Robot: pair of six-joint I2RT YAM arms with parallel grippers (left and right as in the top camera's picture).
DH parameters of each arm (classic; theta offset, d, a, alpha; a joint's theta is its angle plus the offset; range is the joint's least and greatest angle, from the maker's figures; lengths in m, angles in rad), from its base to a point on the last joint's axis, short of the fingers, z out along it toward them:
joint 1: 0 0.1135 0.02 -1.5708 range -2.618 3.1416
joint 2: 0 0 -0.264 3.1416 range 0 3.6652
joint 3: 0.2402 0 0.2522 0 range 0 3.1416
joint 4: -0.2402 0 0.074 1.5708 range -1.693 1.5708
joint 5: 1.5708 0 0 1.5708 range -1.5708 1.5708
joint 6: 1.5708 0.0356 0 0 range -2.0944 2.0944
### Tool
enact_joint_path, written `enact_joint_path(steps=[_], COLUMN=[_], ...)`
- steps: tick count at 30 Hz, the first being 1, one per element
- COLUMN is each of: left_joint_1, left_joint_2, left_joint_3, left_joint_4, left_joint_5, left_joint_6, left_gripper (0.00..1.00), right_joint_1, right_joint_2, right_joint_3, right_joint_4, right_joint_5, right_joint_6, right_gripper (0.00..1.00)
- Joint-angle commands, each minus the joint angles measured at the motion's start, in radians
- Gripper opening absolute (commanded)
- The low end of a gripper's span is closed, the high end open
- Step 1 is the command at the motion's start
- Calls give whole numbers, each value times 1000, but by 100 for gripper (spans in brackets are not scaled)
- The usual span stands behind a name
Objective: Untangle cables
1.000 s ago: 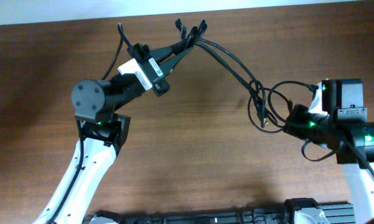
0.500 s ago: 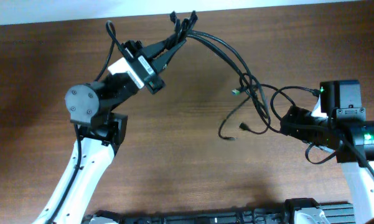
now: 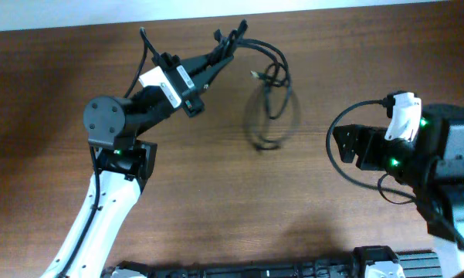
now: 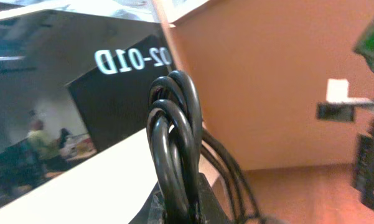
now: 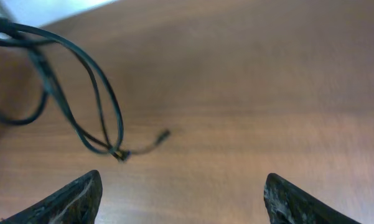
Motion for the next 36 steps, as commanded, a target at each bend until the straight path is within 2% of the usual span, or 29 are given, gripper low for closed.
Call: enact_joint_path(steps=[1, 6, 11, 12, 15, 19, 29, 34, 36], left_joint_1=[6, 6, 6, 6, 6, -4, -62, -62, -62], left_joint_2=[-18, -19, -19, -19, -19, -19, -18, -18, -18], left_joint_3=[23, 23, 23, 24, 23, 23, 23, 24, 24], left_joint_4=[8, 57, 211, 243, 320, 379, 402, 410, 414], left_joint_5=[108, 170, 173, 174, 173, 173, 139, 107, 100], left_joint_6=[-14, -31, -194, -229, -309, -378, -380, -380, -380], left_gripper=[0, 0, 0, 0, 0, 0, 0, 0, 0], right_joint_1=[-2, -2, -2, -3, -2, -2, -2, -2, -2], right_joint_2=[-27, -26, -26, -23, -9, 19, 59, 68, 70], right_joint_3=[-1, -1, -1, -1, -1, -1, -1, -2, -2], right_joint_4=[42, 48, 50, 53, 75, 87, 116, 113, 113], right_joint_5=[-73, -250, -386, -412, -439, -439, -675, -674, -674], right_joint_6=[-85, -315, -512, -532, -537, -537, -537, -537, -537], right_gripper=[83, 83, 81, 78, 74, 74, 71, 71, 62])
